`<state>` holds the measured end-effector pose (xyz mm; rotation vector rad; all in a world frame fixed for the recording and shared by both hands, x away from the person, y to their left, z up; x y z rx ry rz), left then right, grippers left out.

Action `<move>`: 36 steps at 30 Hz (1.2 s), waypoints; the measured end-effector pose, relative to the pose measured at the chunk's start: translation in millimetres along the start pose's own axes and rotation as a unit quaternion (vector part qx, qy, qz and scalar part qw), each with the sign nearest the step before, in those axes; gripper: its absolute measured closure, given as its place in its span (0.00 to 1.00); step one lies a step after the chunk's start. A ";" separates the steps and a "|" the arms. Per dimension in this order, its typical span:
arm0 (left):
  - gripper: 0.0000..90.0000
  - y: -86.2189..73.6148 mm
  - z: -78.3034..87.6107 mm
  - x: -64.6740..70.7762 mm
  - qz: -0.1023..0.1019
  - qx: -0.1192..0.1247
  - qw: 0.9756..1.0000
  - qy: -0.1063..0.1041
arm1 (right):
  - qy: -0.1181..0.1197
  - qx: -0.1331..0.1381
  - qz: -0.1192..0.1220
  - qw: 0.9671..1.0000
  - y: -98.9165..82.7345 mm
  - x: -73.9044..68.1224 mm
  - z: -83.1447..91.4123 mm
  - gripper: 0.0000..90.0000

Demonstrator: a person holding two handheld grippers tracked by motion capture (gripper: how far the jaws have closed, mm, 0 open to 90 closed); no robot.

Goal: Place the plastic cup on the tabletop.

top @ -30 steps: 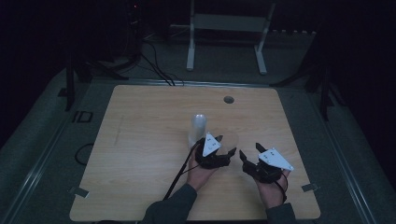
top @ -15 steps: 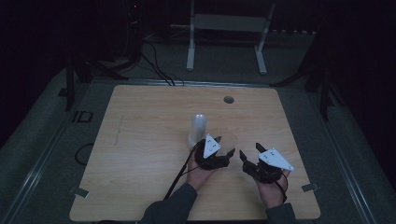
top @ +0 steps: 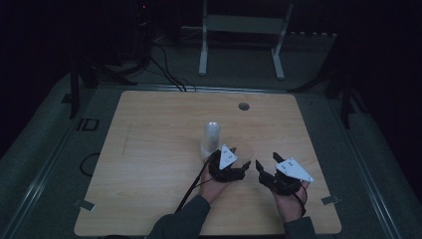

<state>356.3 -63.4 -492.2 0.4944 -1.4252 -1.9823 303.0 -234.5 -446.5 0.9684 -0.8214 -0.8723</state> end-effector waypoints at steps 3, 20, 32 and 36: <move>0.32 -1.1 -1.1 0.0 0.000 -0.003 1.000 0.001 | 0.000 0.000 0.000 1.000 0.0 0.1 0.1 0.37; 0.30 -6.2 -5.1 2.6 0.001 -0.022 1.000 -0.015 | 0.000 0.000 0.000 1.000 -0.3 0.4 0.0 0.37; 0.18 -9.9 -6.7 2.3 0.008 -0.038 0.999 -0.016 | -0.001 0.000 -0.001 1.000 -0.4 0.7 0.3 0.37; 0.17 -10.9 -5.0 2.3 0.010 -0.041 0.999 -0.016 | -0.001 0.000 0.000 1.000 -0.5 0.8 0.3 0.37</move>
Point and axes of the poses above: each handheld gripper's, and its own axes: z roughly backward along the jaws, y roughly out of its top, x roughly to its right, the point moved 3 cm from there along -z, roughly forward along the jaws, and after that the axes turned 4 degrees about z, right-handed, at the moved point
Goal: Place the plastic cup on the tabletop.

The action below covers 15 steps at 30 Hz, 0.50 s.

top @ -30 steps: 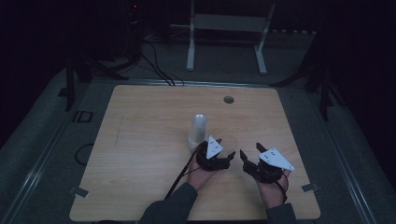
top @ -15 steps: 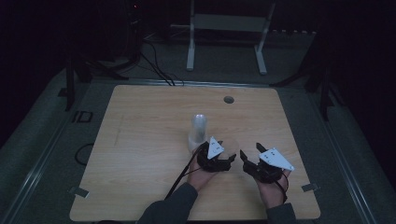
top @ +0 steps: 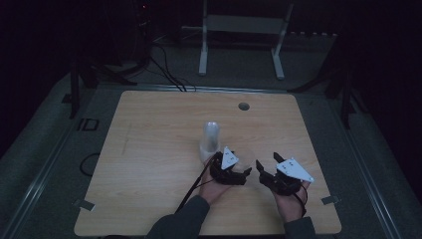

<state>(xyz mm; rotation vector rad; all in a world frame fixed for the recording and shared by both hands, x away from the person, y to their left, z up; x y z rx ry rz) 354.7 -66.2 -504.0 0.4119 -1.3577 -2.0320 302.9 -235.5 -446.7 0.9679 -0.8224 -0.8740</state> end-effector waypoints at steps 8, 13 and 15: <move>0.16 -3.0 4.5 3.3 -0.012 0.002 1.000 0.000 | 0.000 0.000 0.000 1.000 -0.1 -0.3 -0.1 0.37; 0.16 -6.5 8.9 6.1 -0.017 0.004 1.000 0.006 | 0.000 0.000 0.000 1.000 -0.3 -0.2 0.0 0.37; 0.16 -7.2 10.0 6.5 -0.016 0.003 1.000 0.006 | 0.000 0.000 0.000 1.000 -0.2 -0.1 0.0 0.37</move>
Point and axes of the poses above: each handheld gripper's, and its own axes: z roughly backward along the jaws, y roughly out of its top, x roughly to its right, the point moved 3 cm from there along -z, roughly forward along the jaws, and after that the axes turned 4 degrees about z, right-handed, at the moved point
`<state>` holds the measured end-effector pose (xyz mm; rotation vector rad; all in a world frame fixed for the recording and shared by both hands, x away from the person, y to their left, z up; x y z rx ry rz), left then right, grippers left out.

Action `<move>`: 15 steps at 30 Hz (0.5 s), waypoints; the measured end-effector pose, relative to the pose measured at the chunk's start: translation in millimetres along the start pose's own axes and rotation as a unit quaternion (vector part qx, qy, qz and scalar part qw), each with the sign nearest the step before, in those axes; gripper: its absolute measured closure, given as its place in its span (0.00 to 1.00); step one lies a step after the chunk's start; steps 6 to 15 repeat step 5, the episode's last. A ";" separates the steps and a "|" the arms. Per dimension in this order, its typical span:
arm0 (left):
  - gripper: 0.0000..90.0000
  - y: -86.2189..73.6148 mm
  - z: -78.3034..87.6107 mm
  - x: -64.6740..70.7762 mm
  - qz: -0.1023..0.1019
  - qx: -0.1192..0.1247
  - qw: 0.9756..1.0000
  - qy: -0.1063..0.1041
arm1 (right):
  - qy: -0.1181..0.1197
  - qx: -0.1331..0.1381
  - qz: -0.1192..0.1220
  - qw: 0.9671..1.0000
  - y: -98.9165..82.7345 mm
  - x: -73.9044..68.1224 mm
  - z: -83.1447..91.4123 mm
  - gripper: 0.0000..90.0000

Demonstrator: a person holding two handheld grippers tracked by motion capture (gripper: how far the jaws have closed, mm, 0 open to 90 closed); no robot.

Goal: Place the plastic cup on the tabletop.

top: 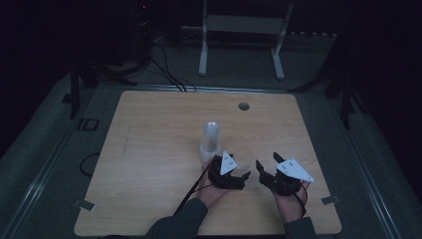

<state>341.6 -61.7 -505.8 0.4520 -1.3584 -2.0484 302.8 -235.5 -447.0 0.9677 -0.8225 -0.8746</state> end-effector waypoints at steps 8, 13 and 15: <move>0.16 -4.4 6.6 1.3 0.005 -0.001 1.000 0.004 | -0.001 0.000 0.000 1.000 0.4 0.3 0.3 0.37; 0.16 -4.4 6.6 1.3 0.005 -0.001 1.000 0.004 | -0.001 0.000 0.000 1.000 0.4 0.3 0.3 0.37; 0.16 -4.4 6.6 1.3 0.005 -0.001 1.000 0.004 | -0.001 0.000 0.000 1.000 0.4 0.3 0.3 0.37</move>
Point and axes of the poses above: each handheld gripper's, and its own axes: z roughly backward along the jaws, y roughly out of its top, x roughly to its right, the point moved 3 cm from there along -z, roughly forward along the jaws, and after that the axes turned 4 degrees about z, right-handed, at the moved point
